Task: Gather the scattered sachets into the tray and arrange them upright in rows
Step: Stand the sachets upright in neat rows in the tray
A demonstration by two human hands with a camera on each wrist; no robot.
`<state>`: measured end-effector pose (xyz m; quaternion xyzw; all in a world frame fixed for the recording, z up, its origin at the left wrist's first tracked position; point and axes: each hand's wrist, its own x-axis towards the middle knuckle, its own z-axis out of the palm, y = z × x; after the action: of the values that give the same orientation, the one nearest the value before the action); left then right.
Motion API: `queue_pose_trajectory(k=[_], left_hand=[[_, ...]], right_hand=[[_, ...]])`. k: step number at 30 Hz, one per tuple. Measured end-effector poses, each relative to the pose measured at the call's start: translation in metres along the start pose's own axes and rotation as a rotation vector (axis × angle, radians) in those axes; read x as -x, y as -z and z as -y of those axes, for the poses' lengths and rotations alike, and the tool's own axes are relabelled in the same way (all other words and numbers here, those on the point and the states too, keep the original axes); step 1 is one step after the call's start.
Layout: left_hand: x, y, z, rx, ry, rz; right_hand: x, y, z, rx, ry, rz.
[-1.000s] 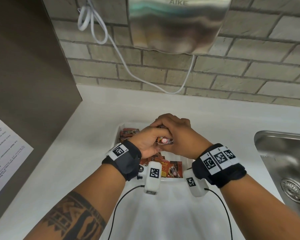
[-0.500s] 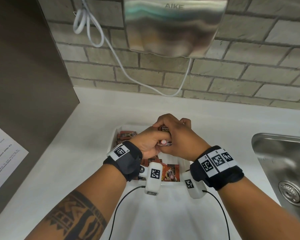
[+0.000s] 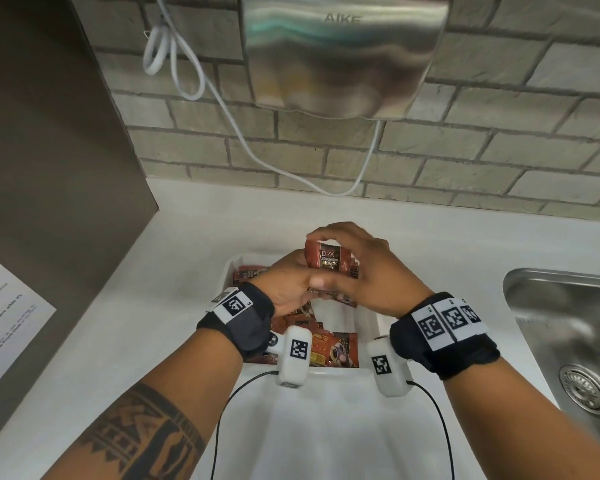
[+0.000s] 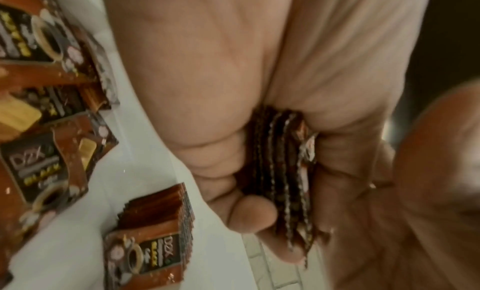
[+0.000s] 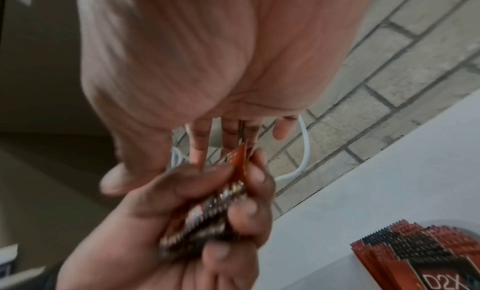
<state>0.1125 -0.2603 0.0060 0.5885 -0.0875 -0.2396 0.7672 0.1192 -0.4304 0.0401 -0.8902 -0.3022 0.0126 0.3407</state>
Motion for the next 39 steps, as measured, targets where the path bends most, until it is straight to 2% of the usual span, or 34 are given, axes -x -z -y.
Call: queue_pose_trajectory(k=[3,9,12,14,18,20,24,26,29,31,39], left_hand=[[-0.002,0.007,0.004,-0.092,-0.032,-0.043],[-0.009,0.005,0.007,-0.281,-0.059,-0.088],[-0.009,0.003,0.002,-0.415,-0.097,-0.156],[-0.011,0.006,0.000,-0.539,-0.109,-0.174],[-0.015,0.008,0.004,-0.643,-0.067,-0.210],[-0.015,0.012,0.006,-0.682,0.017,-0.245],[-0.012,0.023,0.010,-0.822,0.419,-0.305],[-0.014,0.020,0.013,-0.811,0.553,-0.224],[-0.021,0.005,0.023,-0.876,0.595,0.004],[-0.028,-0.008,0.032,-0.954,0.585,0.082],[-0.059,-0.023,0.055,-0.946,0.684,0.100]], right_hand=[[0.002,0.010,-0.008,-0.094,-0.082,-0.094],[-0.004,0.022,-0.011,-0.258,-0.252,-0.137],[-0.004,0.023,-0.011,-0.266,-0.254,-0.139],[-0.002,0.022,-0.010,-0.189,-0.231,-0.144],[0.000,0.023,-0.014,-0.100,-0.208,-0.164],[0.002,0.023,-0.021,-0.046,-0.244,-0.184],[0.009,0.019,-0.041,0.070,-0.378,-0.075],[0.012,0.011,-0.052,0.090,-0.435,-0.034],[0.013,-0.001,-0.065,0.091,-0.495,-0.051],[0.010,-0.010,-0.073,0.085,-0.507,-0.052],[0.002,-0.028,-0.097,0.138,-0.540,-0.020]])
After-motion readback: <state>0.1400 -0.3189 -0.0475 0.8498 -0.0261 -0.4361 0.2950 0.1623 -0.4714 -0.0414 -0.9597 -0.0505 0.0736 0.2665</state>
